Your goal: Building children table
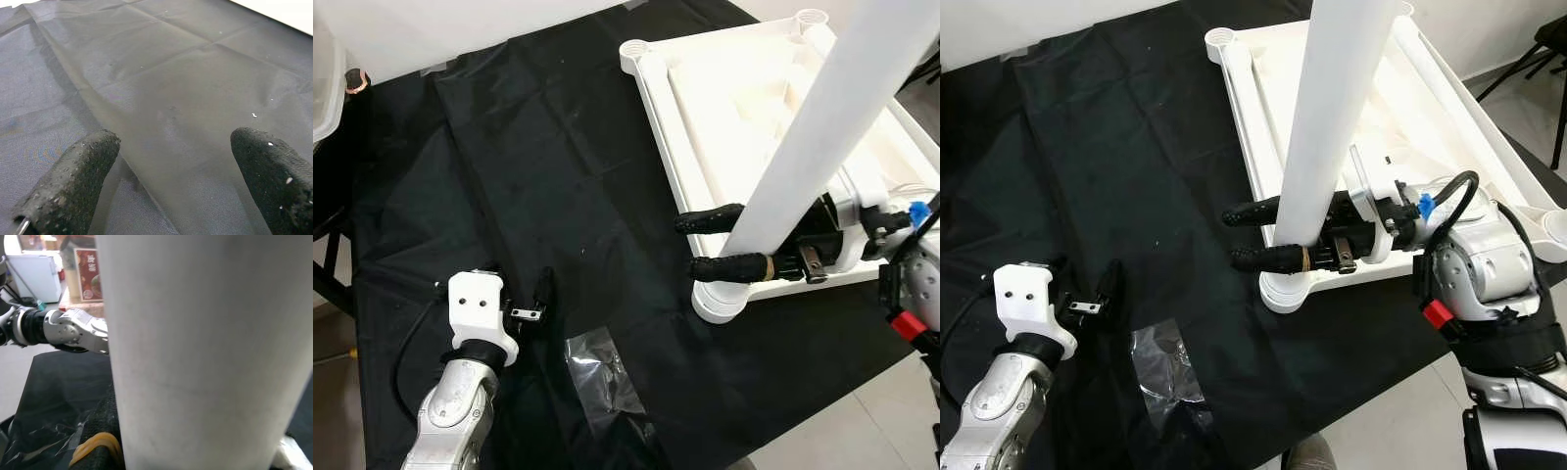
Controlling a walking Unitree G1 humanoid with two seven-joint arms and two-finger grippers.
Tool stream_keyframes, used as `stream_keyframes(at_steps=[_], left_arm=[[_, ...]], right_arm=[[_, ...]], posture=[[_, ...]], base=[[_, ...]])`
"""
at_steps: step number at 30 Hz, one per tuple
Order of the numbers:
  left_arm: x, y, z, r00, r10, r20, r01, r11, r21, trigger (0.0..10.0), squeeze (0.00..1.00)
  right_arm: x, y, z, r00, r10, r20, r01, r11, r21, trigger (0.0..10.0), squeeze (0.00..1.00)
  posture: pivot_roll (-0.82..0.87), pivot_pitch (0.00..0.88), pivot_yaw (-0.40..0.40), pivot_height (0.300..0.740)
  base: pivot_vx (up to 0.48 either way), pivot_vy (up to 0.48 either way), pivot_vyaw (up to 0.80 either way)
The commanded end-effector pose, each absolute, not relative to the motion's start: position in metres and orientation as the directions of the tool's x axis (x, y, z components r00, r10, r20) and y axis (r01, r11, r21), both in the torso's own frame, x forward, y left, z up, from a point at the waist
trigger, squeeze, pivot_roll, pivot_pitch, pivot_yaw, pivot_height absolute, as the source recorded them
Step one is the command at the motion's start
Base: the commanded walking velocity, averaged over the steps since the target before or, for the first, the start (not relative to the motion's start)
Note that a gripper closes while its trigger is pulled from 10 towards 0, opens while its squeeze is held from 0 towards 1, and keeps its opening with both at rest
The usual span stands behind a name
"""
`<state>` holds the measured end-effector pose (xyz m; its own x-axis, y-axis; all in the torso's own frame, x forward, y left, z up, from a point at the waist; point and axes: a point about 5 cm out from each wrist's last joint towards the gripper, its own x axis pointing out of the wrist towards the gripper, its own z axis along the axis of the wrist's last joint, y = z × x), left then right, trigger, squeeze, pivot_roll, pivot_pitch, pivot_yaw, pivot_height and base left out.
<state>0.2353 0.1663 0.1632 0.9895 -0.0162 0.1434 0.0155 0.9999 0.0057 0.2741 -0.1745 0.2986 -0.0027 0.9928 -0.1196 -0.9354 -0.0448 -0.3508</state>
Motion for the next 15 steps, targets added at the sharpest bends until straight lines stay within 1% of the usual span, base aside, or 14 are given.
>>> stream_keyframes(at_steps=[1, 7, 10, 15], left_arm=[[0.2338, 0.1709, 0.1545, 0.995, 0.000, 0.100, -0.001, 1.000, 0.008, 10.0, 0.00], [0.2333, 0.1695, 0.1543, 0.995, 0.000, 0.100, 0.000, 1.000, 0.002, 10.0, 0.00], [0.2331, 0.1690, 0.1538, 0.995, -0.001, 0.100, 0.001, 1.000, -0.004, 10.0, 0.00], [0.2329, 0.1687, 0.1533, 0.995, -0.001, 0.100, 0.002, 1.000, -0.007, 10.0, 0.00]], right_arm=[[0.2748, -0.1736, 0.2802, 0.019, 0.993, -0.120, -0.963, -0.015, -0.270, 10.0, 0.00], [0.2712, -0.1774, 0.2782, 0.045, 0.994, -0.097, -0.967, 0.019, -0.254, 10.0, 0.00], [0.2694, -0.1811, 0.2772, 0.075, 0.993, -0.090, -0.967, 0.051, -0.248, 10.0, 0.00], [0.2682, -0.1830, 0.2759, 0.089, 0.991, -0.096, -0.967, 0.063, -0.247, 10.0, 0.00]], posture=[[0.04, 0.404, 0.098, 0.740], [0.04, 0.407, 0.095, 0.740], [0.03, 0.404, 0.092, 0.740], [0.03, 0.403, 0.091, 0.740]], base=[[0.000, 0.000, 0.00], [0.000, 0.000, 0.00], [0.000, 0.000, 0.00], [0.000, 0.000, 0.00]])
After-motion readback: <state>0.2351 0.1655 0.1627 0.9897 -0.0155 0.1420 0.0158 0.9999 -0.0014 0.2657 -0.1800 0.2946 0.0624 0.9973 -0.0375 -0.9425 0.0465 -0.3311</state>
